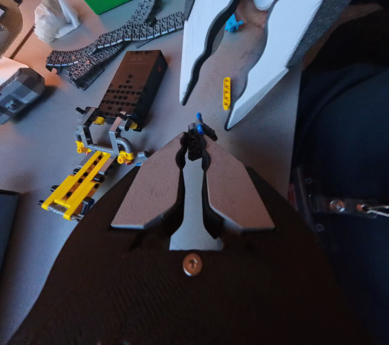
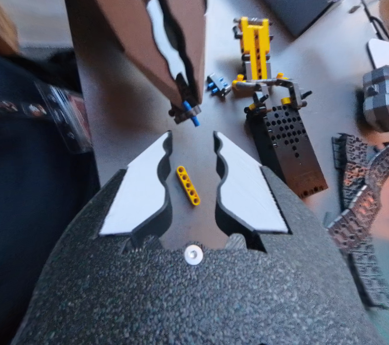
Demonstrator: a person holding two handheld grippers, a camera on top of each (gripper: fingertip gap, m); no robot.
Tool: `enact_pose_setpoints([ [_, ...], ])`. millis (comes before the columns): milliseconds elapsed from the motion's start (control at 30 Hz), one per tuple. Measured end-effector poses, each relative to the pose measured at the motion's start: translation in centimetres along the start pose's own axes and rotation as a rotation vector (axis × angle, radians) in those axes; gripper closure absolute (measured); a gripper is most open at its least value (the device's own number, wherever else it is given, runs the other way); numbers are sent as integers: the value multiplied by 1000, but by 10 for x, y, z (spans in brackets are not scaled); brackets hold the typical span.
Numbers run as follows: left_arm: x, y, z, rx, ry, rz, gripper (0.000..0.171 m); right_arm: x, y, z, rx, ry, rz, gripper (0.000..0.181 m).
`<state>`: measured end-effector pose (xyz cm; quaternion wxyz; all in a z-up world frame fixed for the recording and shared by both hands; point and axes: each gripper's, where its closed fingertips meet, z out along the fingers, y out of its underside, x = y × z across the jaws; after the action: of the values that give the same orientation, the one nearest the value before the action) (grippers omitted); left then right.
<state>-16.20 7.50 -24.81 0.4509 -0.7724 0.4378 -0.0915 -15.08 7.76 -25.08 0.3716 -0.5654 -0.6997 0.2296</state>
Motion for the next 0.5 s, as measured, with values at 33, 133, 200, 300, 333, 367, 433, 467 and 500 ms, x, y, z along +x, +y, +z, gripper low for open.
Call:
enact_pose_setpoints([
  [33,3,-1,2,4,-3,-18,163,-1,-7,-5,51,3,30,138],
  [133,8,-6,5,17,-6,-6,163,4,-15,-15,113,142,-115,153],
  [200,10,-9,4,32,-1,-22,163,0,-15,-16,100,188,-226,179],
  [300,9,-10,4,38,-1,-69,163,-11,-12,-10,84,139,-224,166],
  [333,8,-8,5,28,-7,-76,163,-10,-10,-8,78,134,-219,163],
  [367,8,-7,6,16,-13,-81,163,-9,-9,-6,80,132,-214,163],
  [433,10,-3,8,-10,-15,-63,163,-10,-6,-3,83,108,-197,164],
  [467,11,-1,8,-25,-22,-35,163,-11,-4,-1,84,92,-194,166],
  [500,13,1,9,-38,-32,2,163,-11,-2,1,78,81,-192,167],
])
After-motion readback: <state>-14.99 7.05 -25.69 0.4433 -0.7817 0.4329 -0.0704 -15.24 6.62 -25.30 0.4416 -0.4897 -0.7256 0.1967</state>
